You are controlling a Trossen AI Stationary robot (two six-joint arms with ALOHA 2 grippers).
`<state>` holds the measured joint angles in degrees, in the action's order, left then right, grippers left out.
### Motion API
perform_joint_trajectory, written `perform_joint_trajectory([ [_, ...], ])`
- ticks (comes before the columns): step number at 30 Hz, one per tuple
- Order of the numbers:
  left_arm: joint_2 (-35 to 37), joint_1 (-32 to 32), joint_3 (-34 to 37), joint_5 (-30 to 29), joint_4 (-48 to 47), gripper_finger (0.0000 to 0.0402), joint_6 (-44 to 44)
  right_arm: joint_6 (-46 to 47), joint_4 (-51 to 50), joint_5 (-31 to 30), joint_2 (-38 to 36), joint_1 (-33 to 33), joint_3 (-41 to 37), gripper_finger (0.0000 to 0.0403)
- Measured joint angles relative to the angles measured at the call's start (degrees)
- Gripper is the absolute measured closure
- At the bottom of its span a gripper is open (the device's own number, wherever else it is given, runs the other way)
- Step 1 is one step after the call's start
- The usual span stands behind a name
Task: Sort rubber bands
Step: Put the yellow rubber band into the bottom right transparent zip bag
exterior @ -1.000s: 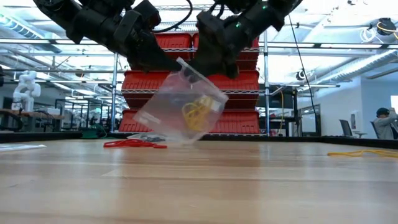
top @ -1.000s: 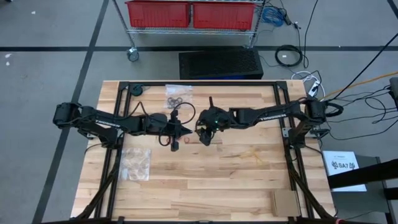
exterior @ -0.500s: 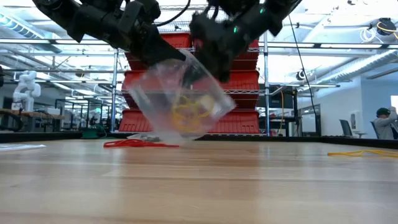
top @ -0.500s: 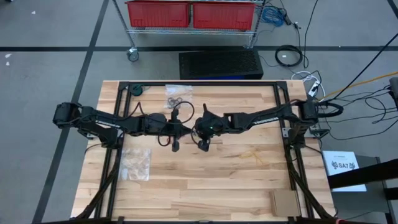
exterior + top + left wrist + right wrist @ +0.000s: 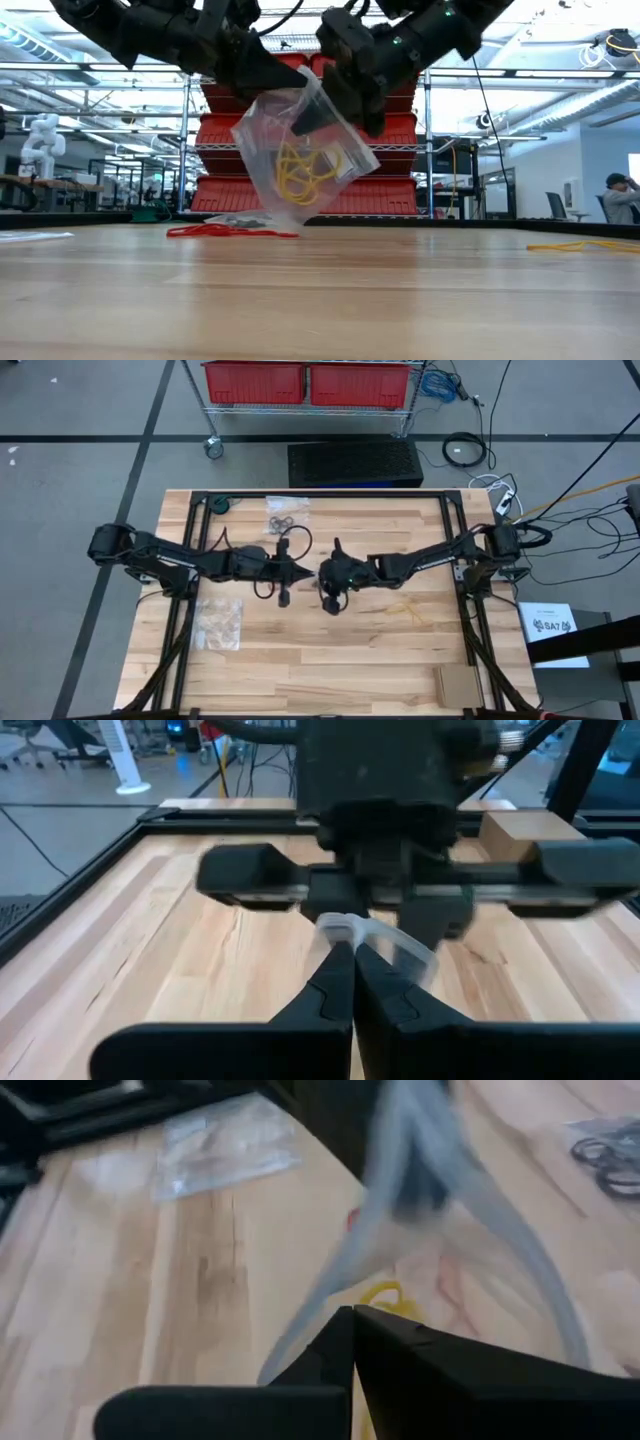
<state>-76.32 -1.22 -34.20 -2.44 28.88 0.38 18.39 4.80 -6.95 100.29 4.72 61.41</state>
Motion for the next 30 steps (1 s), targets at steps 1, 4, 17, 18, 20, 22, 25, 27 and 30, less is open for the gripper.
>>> perform_joint_trajectory([
  [1, -0.69, -0.04, 0.00, -0.02, 0.93, 0.0400, 0.00, 0.42, 0.75, -1.79, -0.02, 0.54, -0.59, 0.0403],
  [4, -2.62, -0.06, 0.00, -0.02, 3.46, 0.0400, -0.04, 0.95, 0.64, -9.98, -0.01, 1.83, -2.08, 0.0403],
  [17, -3.57, -0.04, 0.00, -0.09, 5.56, 0.0400, -0.11, 4.98, 6.77, -7.08, 3.60, -1.35, -3.48, 0.0303],
  [18, -3.60, -0.04, 0.00, -0.09, 5.51, 0.0400, -0.12, 4.98, 7.36, -6.32, 3.63, -1.38, -3.46, 0.0285],
  [20, -3.60, -0.04, 0.00, -0.09, 5.39, 0.0400, -0.13, 4.98, 7.32, -5.38, 3.19, -1.38, -3.46, 0.0249],
  [22, -3.59, -0.04, -0.02, -0.08, 5.27, 0.0400, -0.13, 4.98, 6.67, -4.72, 1.96, -1.35, -3.46, 0.0218],
  [25, -3.57, -0.06, -0.07, -0.06, 5.53, 0.0400, -0.13, 4.54, 5.03, -4.42, -0.75, -1.36, -3.48, 0.0185],
  [27, -3.57, -0.06, -0.09, -0.06, 5.53, 0.0400, -0.13, 4.39, 3.58, -3.07, -2.56, -1.36, -3.48, 0.0172],
  [30, -3.55, -0.06, -0.11, -0.06, 5.53, 0.0400, -0.14, 4.33, 0.38, -3.00, -5.31, -1.32, -3.48, 0.0164],
])
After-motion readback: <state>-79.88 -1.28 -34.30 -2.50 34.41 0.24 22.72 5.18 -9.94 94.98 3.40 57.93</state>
